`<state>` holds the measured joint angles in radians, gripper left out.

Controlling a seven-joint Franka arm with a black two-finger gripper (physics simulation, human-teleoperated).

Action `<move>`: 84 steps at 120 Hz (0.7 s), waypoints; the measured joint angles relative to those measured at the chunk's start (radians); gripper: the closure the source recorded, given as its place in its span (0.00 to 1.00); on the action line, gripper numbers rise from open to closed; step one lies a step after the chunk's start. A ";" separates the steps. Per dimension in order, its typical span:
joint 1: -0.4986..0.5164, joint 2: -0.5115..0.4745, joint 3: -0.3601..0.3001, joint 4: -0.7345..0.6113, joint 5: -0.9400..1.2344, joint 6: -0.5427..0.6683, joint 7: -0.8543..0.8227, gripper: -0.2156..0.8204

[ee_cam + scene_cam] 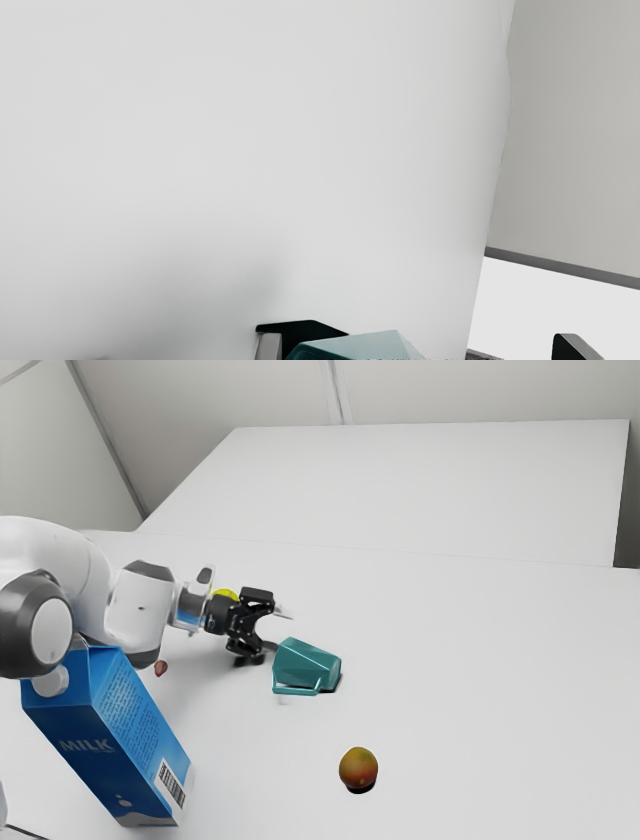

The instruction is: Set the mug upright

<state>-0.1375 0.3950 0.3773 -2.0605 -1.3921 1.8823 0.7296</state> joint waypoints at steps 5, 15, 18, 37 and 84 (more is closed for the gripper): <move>-0.005 -0.003 0.000 -0.002 -0.001 0.000 0.015 0.22; -0.015 -0.001 -0.004 -0.003 -0.002 0.000 0.041 0.22; -0.016 0.000 -0.005 -0.003 -0.003 0.001 0.049 0.22; -0.023 0.007 -0.009 -0.002 -0.016 0.005 0.088 0.22; -0.032 -0.007 -0.022 -0.039 -0.037 0.009 0.151 0.22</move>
<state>-0.1693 0.3878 0.3551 -2.0999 -1.4291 1.8913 0.8807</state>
